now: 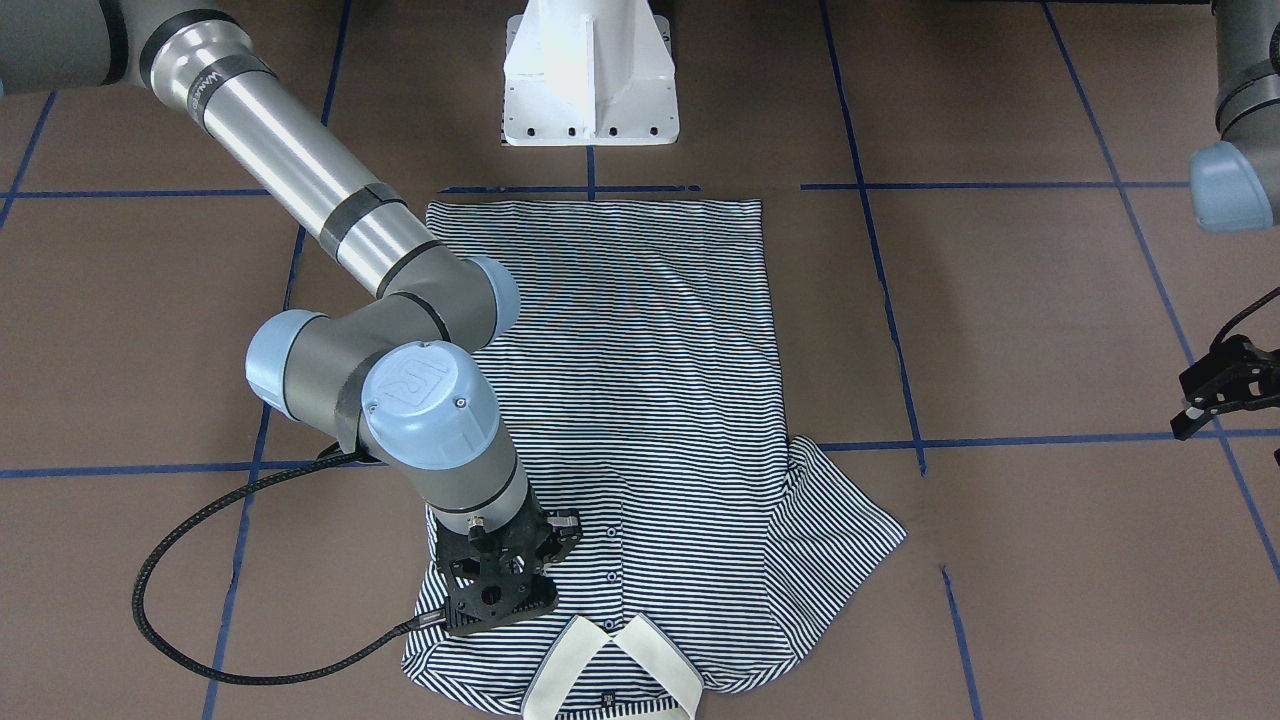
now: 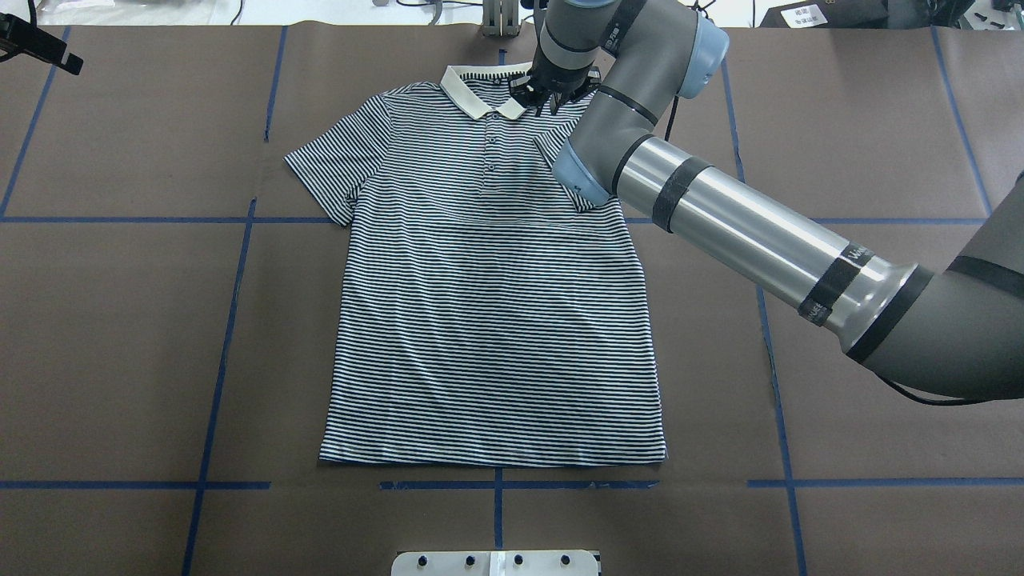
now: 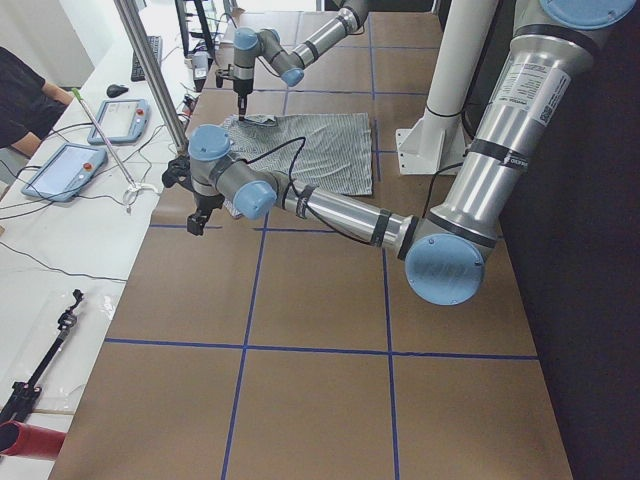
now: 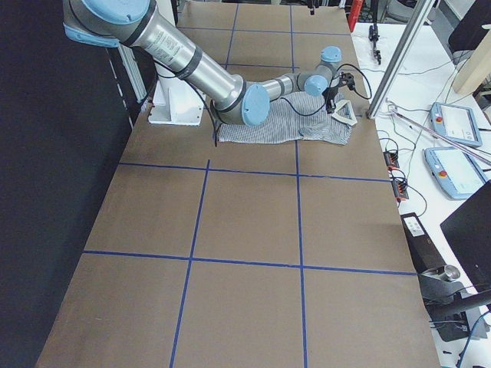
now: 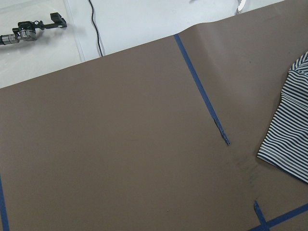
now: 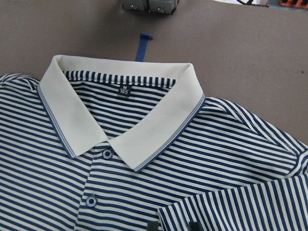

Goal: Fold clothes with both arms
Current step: 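Grasp the sleeve nearest the right gripper and fold it onto the shirt body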

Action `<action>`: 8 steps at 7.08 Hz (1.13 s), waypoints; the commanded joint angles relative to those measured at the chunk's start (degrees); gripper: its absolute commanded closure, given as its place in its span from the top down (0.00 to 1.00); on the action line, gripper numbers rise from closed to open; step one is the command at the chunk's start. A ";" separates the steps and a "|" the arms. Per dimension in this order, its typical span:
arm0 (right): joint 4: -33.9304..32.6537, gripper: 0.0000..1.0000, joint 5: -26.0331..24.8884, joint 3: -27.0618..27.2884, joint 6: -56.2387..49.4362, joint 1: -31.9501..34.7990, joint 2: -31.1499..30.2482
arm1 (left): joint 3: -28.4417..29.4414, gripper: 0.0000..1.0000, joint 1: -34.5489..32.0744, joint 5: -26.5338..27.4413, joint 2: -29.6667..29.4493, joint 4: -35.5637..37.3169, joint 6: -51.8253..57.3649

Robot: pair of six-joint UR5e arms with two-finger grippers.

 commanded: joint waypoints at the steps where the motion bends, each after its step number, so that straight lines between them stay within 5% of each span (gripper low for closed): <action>1: 0.36 1.00 -0.53 -0.52 0.01 -0.14 0.35 | 0.18 1.00 0.09 0.01 -0.18 0.00 0.08; 3: -0.42 1.00 0.86 1.31 1.32 0.12 0.26 | 0.36 1.00 4.71 2.70 -2.97 0.00 -9.43; 4: -6.34 1.00 3.66 5.67 1.76 1.00 -1.13 | 0.01 1.00 9.19 7.34 -4.30 -0.18 -20.73; 6: -27.83 1.00 9.98 22.86 1.15 4.24 -7.53 | 0.79 1.00 16.49 12.37 -6.07 -2.45 -35.98; 7: -37.07 1.00 11.32 33.91 1.06 5.13 -12.34 | 3.67 1.00 20.79 20.66 -7.20 -5.42 -42.05; 8: -39.95 1.00 12.38 42.72 0.54 6.09 -18.22 | 9.79 1.00 23.45 24.49 -9.91 -9.10 -45.50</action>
